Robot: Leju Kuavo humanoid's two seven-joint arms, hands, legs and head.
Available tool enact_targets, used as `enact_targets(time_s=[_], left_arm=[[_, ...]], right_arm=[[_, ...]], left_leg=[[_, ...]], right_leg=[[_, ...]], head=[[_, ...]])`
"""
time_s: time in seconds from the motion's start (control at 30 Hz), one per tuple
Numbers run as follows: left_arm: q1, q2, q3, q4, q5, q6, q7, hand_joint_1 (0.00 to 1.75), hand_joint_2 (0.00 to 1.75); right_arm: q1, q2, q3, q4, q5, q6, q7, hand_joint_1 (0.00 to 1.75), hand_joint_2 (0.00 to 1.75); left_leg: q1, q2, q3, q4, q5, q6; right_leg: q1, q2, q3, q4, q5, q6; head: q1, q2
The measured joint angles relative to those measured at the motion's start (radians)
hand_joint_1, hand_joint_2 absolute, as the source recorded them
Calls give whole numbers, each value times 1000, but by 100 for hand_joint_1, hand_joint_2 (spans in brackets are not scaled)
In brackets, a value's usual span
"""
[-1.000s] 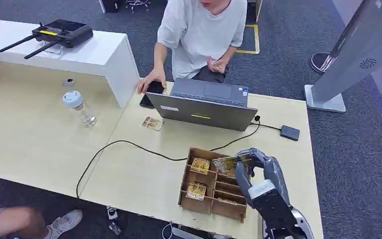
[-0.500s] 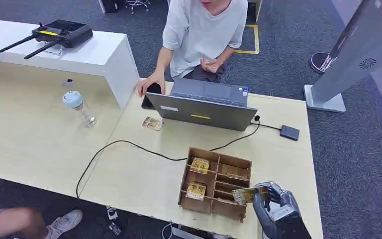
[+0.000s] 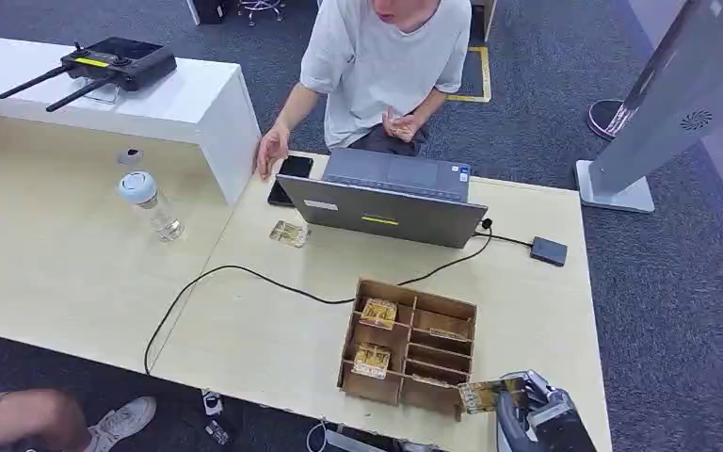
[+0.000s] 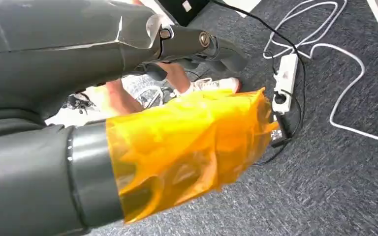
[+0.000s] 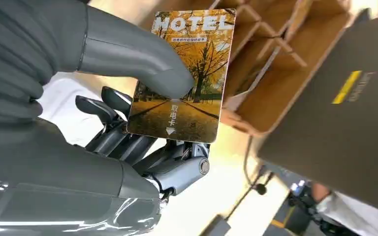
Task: Pass the card to the sensor for recognition and then transmit it.
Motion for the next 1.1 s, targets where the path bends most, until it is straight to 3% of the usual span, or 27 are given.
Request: enact_targets(time_s=[0.47,1.1], left_arm=[[-1,0,0,0,-12,-2,9,0,0],[1,-2,0,0,-14,-4,20,0,0]], right_arm=[[10,-30,-35,27,16,-23,95,175,175],[-8,-14,-47,77,266,-32,228,175,175]], left_leg=[[0,0,0,0,0,0],[0,0,0,0,0,0]], right_leg=[[0,0,0,0,0,0],[0,0,0,0,0,0]], head=[[0,0],[0,0]])
